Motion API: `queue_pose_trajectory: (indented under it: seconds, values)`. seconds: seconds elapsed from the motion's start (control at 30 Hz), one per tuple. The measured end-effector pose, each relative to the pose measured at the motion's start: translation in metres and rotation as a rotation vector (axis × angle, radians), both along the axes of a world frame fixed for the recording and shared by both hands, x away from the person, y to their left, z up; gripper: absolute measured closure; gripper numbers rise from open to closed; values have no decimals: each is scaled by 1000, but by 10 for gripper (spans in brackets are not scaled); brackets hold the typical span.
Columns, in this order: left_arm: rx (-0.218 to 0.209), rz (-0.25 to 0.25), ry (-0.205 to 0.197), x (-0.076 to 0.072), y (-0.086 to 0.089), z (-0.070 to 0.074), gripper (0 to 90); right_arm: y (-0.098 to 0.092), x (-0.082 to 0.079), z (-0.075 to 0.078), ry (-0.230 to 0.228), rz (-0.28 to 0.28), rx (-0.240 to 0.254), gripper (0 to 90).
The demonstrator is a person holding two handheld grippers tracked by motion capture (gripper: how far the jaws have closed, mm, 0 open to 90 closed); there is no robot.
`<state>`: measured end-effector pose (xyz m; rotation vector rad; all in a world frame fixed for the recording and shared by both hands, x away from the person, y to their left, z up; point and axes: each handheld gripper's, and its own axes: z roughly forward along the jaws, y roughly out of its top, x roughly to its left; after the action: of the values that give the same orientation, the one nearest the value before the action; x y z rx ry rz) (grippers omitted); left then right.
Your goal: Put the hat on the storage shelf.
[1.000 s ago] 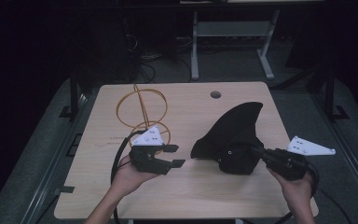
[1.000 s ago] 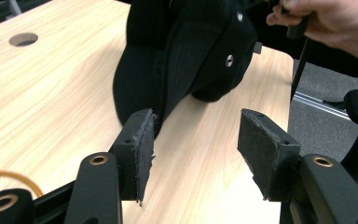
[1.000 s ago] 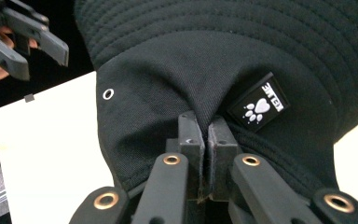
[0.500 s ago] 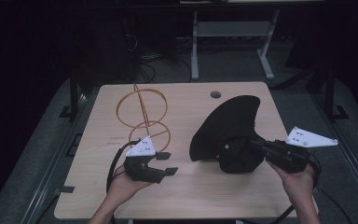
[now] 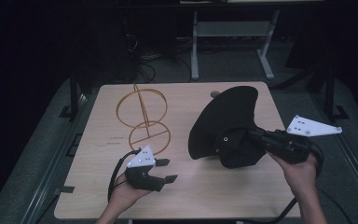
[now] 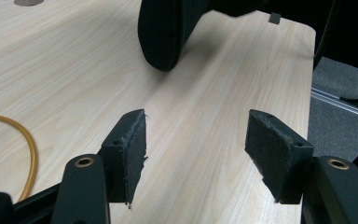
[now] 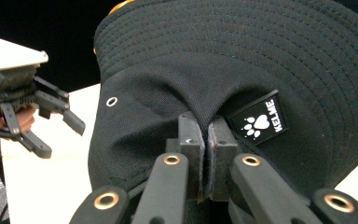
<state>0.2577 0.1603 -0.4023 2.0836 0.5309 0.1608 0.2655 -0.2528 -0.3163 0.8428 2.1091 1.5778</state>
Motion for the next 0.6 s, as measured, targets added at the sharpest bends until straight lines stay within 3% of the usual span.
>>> queue_pose_trajectory:
  seconds: [0.13,0.6]
  values:
    - [10,-2,-2,0,-1,-3,366,3,3,9,-10,17,-4,866]
    - [-17,4,-34,-5,1,-9,340,15,12,37,-36,51,9,866]
